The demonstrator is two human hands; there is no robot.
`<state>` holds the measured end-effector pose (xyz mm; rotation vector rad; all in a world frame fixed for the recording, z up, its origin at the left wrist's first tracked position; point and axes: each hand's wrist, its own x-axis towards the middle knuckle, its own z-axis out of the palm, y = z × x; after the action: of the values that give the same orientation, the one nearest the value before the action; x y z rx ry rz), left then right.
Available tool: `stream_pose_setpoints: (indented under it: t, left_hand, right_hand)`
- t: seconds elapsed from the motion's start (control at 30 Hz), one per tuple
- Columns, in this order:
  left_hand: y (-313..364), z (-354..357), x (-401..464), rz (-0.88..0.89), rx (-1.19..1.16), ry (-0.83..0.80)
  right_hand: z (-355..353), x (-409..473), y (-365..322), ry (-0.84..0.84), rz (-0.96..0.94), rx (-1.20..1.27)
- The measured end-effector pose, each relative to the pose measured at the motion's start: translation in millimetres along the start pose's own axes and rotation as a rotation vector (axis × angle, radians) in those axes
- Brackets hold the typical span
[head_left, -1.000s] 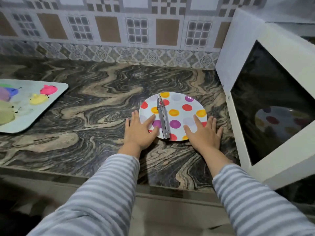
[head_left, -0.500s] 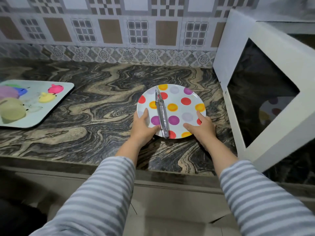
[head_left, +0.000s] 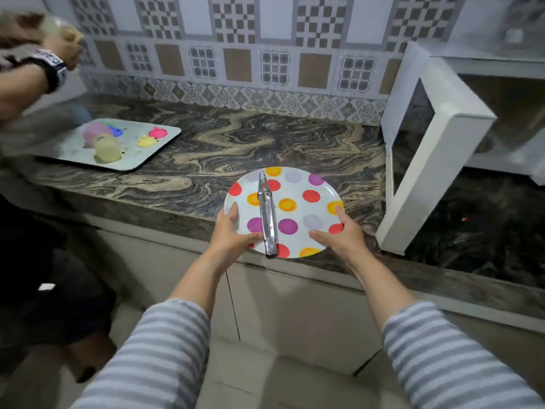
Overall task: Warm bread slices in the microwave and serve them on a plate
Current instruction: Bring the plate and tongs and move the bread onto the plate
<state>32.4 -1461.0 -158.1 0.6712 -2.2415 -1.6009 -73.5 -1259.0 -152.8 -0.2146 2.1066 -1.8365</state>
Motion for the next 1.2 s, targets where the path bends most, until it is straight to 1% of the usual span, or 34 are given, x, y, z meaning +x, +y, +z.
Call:
stream_pose_setpoints:
  t: [0.1,0.2,0.27,0.37,0.57,0.7,0.8,1.0,1.2]
  left_hand:
    - [-7.6,3.9,-49.3,-0.045,-0.037,0.037]
    - [-12.2,12.1,-104.4,-0.092,-0.073,0.030]
    - [-17.2,19.0,-134.7,-0.094,-0.109,0.034]
    - [-19.8,26.9,-172.1,-0.086,-0.098,0.015]
    - [-14.7,47.7,-230.5,-0.082,-0.103,-0.008]
    - [-20.0,68.9,-249.6,-0.083,-0.116,-0.110]
    - [-17.4,93.7,-259.3,-0.088,-0.123,-0.149]
    - [9.4,158.2,-260.7,-0.038,-0.101,-0.251]
    - [48.6,242.9,-244.3,0.026,-0.082,-0.317]
  right_hand:
    - [-12.9,-37.0,16.5,-0.076,0.024,0.029]
    - [-28.9,-75.6,30.6,-0.130,0.051,0.039]
    - [-39.7,-103.4,36.5,-0.149,0.061,0.038]
    - [-53.7,-136.0,49.3,-0.175,0.073,0.040]
    - [-80.7,-190.1,77.0,-0.096,0.110,0.052]
    - [-106.1,-224.7,92.2,-0.004,0.110,0.064]
    - [-131.3,-246.9,102.3,0.070,0.103,0.066]
    - [-197.6,-267.7,106.1,0.215,0.100,0.078]
    - [-284.0,-252.9,98.1,0.313,0.091,0.081]
